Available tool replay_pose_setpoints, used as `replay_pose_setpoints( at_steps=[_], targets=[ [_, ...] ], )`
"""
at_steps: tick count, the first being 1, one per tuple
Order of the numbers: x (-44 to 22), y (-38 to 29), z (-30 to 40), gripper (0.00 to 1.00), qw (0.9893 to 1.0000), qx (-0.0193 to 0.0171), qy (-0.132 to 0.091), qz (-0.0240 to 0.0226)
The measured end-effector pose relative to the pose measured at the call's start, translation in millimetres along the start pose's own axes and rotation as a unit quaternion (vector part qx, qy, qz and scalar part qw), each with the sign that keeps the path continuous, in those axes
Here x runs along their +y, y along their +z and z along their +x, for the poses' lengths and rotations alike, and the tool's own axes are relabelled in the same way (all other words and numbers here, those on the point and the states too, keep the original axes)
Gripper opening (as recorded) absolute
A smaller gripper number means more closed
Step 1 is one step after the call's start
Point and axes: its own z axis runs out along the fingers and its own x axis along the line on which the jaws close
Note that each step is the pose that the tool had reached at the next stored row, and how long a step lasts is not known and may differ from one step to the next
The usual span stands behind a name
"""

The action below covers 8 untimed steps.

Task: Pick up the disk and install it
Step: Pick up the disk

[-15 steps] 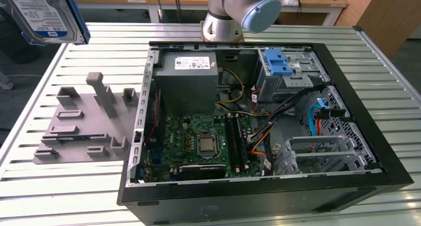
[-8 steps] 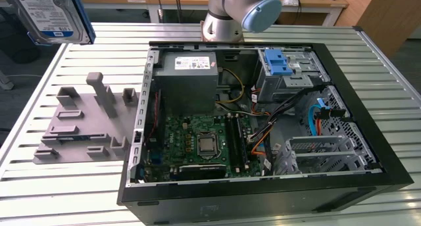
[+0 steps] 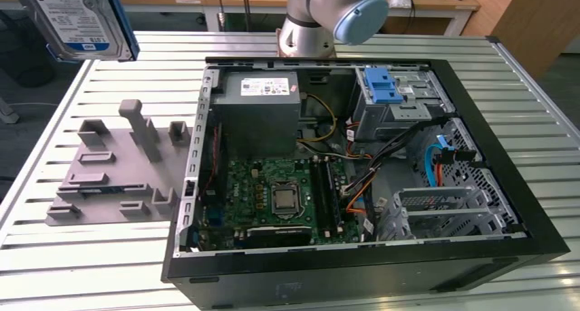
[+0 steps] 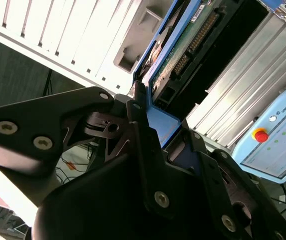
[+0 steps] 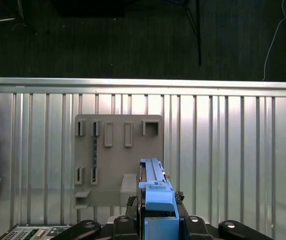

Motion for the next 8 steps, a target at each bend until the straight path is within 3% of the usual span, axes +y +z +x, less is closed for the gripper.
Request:
replay_pose_setpoints(
  at_steps=[8],
  targets=[
    [-10.2, -0.1, 0.1, 0.36, 1.0, 0.0, 0.0, 0.0]
  ],
)
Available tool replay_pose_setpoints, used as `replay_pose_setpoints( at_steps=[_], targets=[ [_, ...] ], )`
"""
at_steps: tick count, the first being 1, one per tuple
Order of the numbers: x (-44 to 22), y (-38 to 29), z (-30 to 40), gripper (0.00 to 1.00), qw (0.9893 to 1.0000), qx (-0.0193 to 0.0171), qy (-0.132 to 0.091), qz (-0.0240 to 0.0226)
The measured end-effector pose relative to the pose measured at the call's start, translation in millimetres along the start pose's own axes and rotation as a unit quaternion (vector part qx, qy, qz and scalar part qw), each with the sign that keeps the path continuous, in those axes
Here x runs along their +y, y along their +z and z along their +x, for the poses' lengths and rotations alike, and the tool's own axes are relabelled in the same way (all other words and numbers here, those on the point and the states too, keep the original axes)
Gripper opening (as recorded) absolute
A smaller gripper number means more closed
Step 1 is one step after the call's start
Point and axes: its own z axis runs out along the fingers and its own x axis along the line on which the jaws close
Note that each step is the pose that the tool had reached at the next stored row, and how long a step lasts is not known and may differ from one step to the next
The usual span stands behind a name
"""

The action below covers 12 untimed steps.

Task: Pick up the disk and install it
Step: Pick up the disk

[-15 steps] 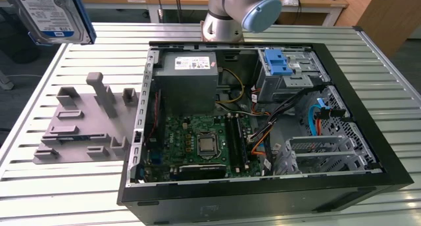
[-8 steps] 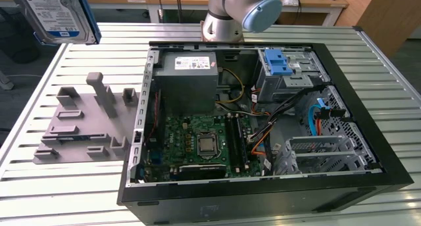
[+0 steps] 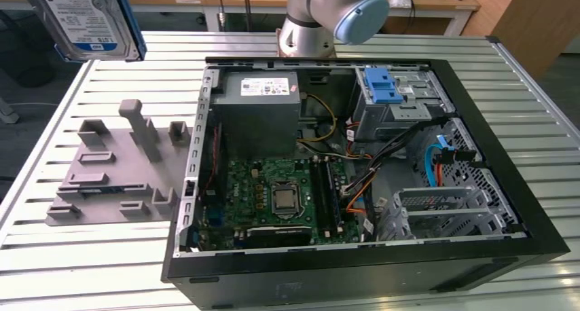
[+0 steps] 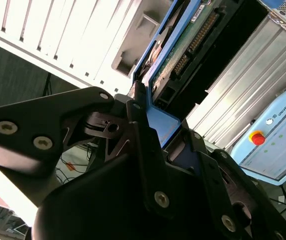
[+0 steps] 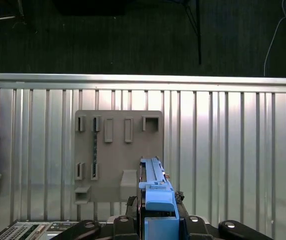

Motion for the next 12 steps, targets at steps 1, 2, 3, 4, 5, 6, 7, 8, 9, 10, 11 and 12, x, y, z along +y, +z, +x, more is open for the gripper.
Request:
replay_pose_setpoints(
  at_steps=[1, 2, 3, 4, 5, 6, 7, 8, 9, 10, 11, 12],
  targets=[
    [-1.0, 0.0, 0.3, 0.36, 1.0, 0.0, 0.0, 0.0],
    [-2.2, -0.1, 0.9, 0.36, 1.0, 0.0, 0.0, 0.0],
    [-3.2, -0.1, 2.1, 0.36, 1.0, 0.0, 0.0, 0.0],
    [-4.2, -0.2, 3.5, 0.36, 1.0, 0.0, 0.0, 0.0],
    [-5.1, -0.2, 5.0, 0.36, 1.0, 0.0, 0.0, 0.0],
    [-6.0, -0.3, 6.7, 0.36, 1.0, 0.0, 0.0, 0.0],
    [-6.8, -0.4, 8.5, 0.36, 1.0, 0.0, 0.0, 0.0],
    [-7.7, -0.4, 10.1, 0.36, 1.0, 0.0, 0.0, 0.0],
    [-8.8, -0.5, 11.9, 0.36, 1.0, 0.0, 0.0, 0.0],
    [-9.8, -0.6, 13.5, 0.36, 1.0, 0.0, 0.0, 0.0],
    [-10.9, -0.6, 15.0, 0.36, 1.0, 0.0, 0.0, 0.0],
    [-12.2, -0.7, 16.2, 0.36, 1.0, 0.0, 0.0, 0.0]
  ],
)
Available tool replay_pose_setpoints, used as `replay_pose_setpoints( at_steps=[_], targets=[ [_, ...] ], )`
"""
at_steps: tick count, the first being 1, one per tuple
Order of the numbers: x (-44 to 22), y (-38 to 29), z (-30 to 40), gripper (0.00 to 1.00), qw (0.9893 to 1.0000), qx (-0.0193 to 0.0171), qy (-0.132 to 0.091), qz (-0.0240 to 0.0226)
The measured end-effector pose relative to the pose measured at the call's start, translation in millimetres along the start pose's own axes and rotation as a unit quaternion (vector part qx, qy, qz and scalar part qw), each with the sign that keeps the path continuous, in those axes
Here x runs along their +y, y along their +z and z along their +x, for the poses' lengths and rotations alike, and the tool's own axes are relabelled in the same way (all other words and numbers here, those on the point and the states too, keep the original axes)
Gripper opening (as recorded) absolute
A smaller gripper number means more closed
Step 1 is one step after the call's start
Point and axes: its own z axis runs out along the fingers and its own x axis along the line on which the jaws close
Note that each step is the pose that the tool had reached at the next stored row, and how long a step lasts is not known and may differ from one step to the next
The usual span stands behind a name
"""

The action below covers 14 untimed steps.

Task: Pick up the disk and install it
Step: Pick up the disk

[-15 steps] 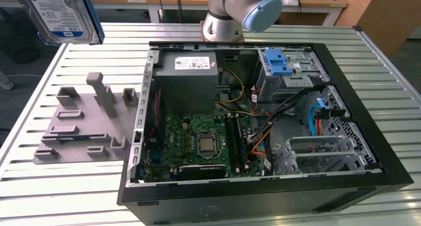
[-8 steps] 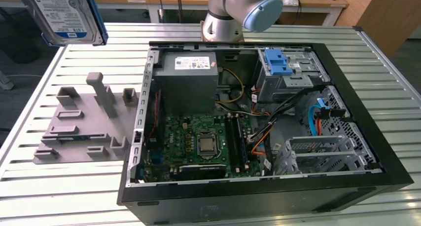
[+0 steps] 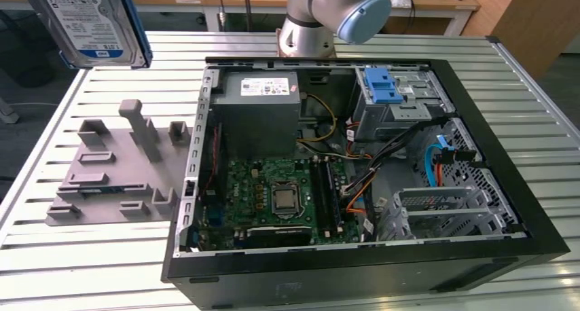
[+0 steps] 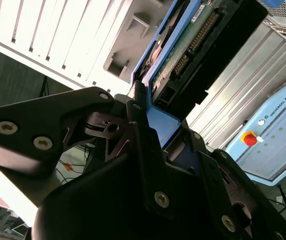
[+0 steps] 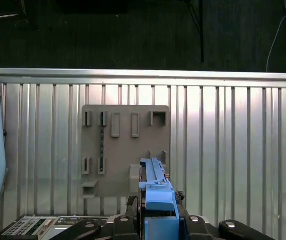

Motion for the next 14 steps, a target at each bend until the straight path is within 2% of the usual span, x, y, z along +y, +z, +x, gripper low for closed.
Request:
replay_pose_setpoints(
  at_steps=[9, 14],
  targets=[
    [-18.6, -0.4, 3.6, 0.36, 1.0, 0.0, 0.0, 0.0],
    [-25.4, -0.6, 8.6, 0.36, 1.0, 0.0, 0.0, 0.0]
  ],
)
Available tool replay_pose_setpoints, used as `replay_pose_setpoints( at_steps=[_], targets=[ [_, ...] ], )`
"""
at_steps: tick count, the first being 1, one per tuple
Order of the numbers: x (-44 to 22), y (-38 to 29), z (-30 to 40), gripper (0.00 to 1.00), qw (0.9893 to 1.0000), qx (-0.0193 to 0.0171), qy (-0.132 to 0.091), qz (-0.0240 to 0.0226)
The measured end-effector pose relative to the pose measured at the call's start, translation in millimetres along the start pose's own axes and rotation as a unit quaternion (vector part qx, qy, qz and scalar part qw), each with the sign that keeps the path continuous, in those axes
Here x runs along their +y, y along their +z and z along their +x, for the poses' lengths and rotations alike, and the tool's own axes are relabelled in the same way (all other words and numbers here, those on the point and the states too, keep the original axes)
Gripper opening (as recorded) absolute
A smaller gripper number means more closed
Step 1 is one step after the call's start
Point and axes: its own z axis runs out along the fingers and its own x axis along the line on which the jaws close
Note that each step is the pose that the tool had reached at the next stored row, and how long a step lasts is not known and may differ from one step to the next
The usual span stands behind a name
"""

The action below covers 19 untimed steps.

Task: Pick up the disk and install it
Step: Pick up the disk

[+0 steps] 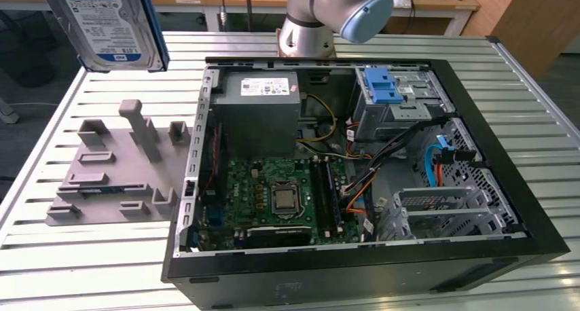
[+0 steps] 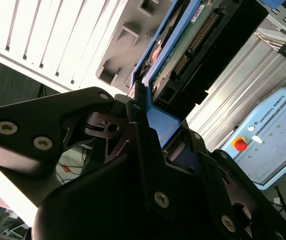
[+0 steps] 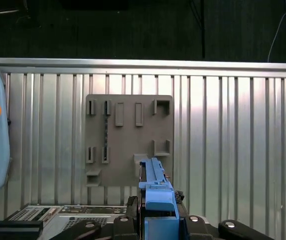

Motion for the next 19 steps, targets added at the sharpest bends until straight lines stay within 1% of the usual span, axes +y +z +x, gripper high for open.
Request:
replay_pose_setpoints(
  at_steps=[9, 13, 19],
  targets=[
    [-10.4, -0.5, 12.0, 0.36, 1.0, 0.0, 0.0, 0.0001],
    [-15.2, -0.7, 14.4, 0.36, 1.0, 0.0, 0.0, 0.0],
    [-26.1, -0.8, 16.0, 0.36, 1.0, 0.0, 0.0, 0.0]
  ],
)
